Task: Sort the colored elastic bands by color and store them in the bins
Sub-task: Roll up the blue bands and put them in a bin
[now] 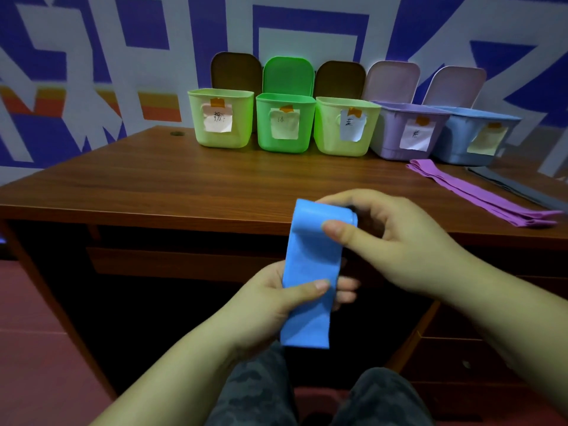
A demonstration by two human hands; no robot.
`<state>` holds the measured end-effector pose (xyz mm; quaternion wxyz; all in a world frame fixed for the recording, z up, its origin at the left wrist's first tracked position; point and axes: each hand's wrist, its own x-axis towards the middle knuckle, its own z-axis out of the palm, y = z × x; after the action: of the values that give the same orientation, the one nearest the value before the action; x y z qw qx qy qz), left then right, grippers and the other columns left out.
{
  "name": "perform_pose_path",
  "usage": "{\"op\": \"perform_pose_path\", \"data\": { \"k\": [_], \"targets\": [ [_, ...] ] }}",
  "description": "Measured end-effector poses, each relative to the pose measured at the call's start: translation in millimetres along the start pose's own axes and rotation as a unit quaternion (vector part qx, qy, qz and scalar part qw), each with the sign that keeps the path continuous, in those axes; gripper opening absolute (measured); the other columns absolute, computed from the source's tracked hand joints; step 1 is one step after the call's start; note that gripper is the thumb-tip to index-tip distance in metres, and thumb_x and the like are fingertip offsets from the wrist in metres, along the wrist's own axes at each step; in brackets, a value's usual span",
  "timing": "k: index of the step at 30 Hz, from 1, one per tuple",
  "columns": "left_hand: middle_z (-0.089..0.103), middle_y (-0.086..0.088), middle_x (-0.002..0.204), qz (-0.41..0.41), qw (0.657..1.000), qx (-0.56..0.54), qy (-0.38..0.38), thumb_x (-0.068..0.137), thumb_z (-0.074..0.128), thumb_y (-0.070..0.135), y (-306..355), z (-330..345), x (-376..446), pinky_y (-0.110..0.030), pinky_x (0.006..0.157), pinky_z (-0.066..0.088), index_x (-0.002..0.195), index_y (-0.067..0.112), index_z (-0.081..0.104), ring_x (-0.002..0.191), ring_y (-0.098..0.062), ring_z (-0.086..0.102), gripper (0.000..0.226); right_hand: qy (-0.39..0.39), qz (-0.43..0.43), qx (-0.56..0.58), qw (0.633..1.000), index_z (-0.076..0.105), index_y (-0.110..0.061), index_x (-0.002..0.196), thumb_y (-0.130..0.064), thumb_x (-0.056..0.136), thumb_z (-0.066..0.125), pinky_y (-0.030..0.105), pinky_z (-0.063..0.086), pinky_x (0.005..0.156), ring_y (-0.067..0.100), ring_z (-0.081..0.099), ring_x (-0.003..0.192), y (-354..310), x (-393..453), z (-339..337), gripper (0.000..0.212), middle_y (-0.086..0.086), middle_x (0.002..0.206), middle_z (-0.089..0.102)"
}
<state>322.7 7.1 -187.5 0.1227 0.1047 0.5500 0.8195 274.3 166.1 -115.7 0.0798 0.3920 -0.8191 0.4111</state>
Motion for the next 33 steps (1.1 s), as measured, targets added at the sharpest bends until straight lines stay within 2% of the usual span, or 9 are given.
{"op": "perform_pose_path", "data": {
  "k": [5, 9, 12, 16, 19, 25, 28, 30, 33],
  "targets": [
    [0.073, -0.009, 0.089, 0.009, 1.000, 0.013, 0.009, 0.081, 0.058, 0.012, 1, 6, -3, -0.024, 0.067, 0.055, 0.102, 0.002, 0.063, 0.076, -0.017, 0.070, 0.024, 0.017, -0.019, -0.033, 0.999, 0.061, -0.033, 0.104, -0.034, 0.077, 0.062, 0.007, 0.041, 0.085, -0.010, 0.058, 0.096, 3, 2, 2, 0.027, -0.024, 0.101, 0.063],
    [0.062, -0.010, 0.070, -0.009, 1.000, -0.020, -0.007, 0.076, 0.058, 0.013, 3, 7, 2, -0.028, 0.062, 0.050, 0.081, 0.003, 0.065, 0.062, -0.020, 0.057, 0.013, 0.022, -0.027, -0.002, 0.999, 0.058, -0.033, 0.102, -0.023, 0.082, 0.070, 0.004, 0.044, 0.073, 0.001, 0.065, 0.086, 0, -2, 8, 0.025, -0.022, 0.103, 0.061],
    [0.054, -0.005, 0.059, -0.004, 0.998, -0.057, 0.000, 0.075, 0.063, 0.016, 3, 6, 5, -0.024, 0.053, 0.048, 0.069, 0.011, 0.064, 0.049, -0.013, 0.048, 0.008, 0.041, -0.079, -0.066, 0.994, 0.059, -0.026, 0.105, -0.023, 0.079, 0.068, 0.006, 0.041, 0.086, -0.002, 0.059, 0.098, 2, -3, 11, 0.028, -0.017, 0.107, 0.060],
    [0.054, -0.002, 0.058, 0.033, 0.997, -0.046, -0.046, 0.060, 0.081, 0.043, 4, 4, 4, -0.023, 0.053, 0.045, 0.069, 0.016, 0.067, 0.049, -0.012, 0.044, 0.032, 0.046, -0.136, -0.115, 0.983, 0.059, -0.011, 0.106, -0.020, 0.078, 0.067, 0.010, 0.038, 0.091, 0.001, 0.054, 0.102, 8, -2, 14, 0.030, -0.005, 0.107, 0.058],
    [0.054, -0.007, 0.059, 0.046, 0.999, -0.004, 0.013, 0.071, 0.059, 0.066, 7, 6, 7, -0.025, 0.051, 0.043, 0.077, 0.008, 0.064, 0.046, -0.014, 0.044, 0.058, 0.029, -0.156, -0.134, 0.978, 0.058, -0.010, 0.108, -0.017, 0.079, 0.068, 0.015, 0.041, 0.091, 0.007, 0.054, 0.101, 10, 0, 16, 0.032, 0.001, 0.107, 0.057],
    [0.060, -0.008, 0.060, 0.052, 0.994, 0.081, 0.045, 0.082, 0.038, 0.057, 6, 6, 7, -0.026, 0.056, 0.046, 0.068, 0.009, 0.064, 0.051, -0.019, 0.050, 0.056, -0.104, 0.078, 0.151, 0.980, 0.054, -0.027, 0.114, -0.040, 0.078, 0.068, 0.025, 0.051, 0.083, 0.011, 0.069, 0.084, 3, -1, 4, 0.041, -0.009, 0.105, 0.065],
    [0.064, -0.007, 0.063, 0.044, 0.995, 0.087, 0.026, 0.082, 0.038, 0.055, 3, 6, 7, -0.025, 0.060, 0.048, 0.071, 0.011, 0.069, 0.056, -0.018, 0.057, 0.055, -0.130, 0.101, 0.102, 0.981, 0.054, -0.024, 0.115, -0.049, 0.087, 0.052, 0.024, 0.050, 0.071, 0.017, 0.067, 0.067, 5, -1, 5, 0.038, 0.002, 0.077, 0.072],
    [0.068, -0.013, 0.073, 0.026, 0.999, 0.020, 0.018, 0.076, 0.048, 0.053, 1, 7, 6, -0.029, 0.063, 0.053, 0.078, 0.007, 0.074, 0.061, -0.021, 0.063, 0.052, -0.099, 0.069, 0.011, 0.993, 0.058, -0.029, 0.107, -0.049, 0.087, 0.051, 0.025, 0.049, 0.074, 0.016, 0.067, 0.070, 4, -5, 7, 0.029, 0.008, 0.080, 0.071],
    [0.067, -0.020, 0.084, -0.001, 0.988, -0.153, -0.021, 0.058, 0.077, 0.052, 6, 10, 3, -0.033, 0.064, 0.057, 0.099, 0.002, 0.071, 0.069, -0.029, 0.067, 0.065, -0.062, 0.036, -0.049, 0.996, 0.057, -0.036, 0.111, -0.039, 0.088, 0.060, 0.022, 0.051, 0.072, -0.003, 0.064, 0.072, 1, -8, 9, 0.024, -0.012, 0.096, 0.067]
  ]
}}
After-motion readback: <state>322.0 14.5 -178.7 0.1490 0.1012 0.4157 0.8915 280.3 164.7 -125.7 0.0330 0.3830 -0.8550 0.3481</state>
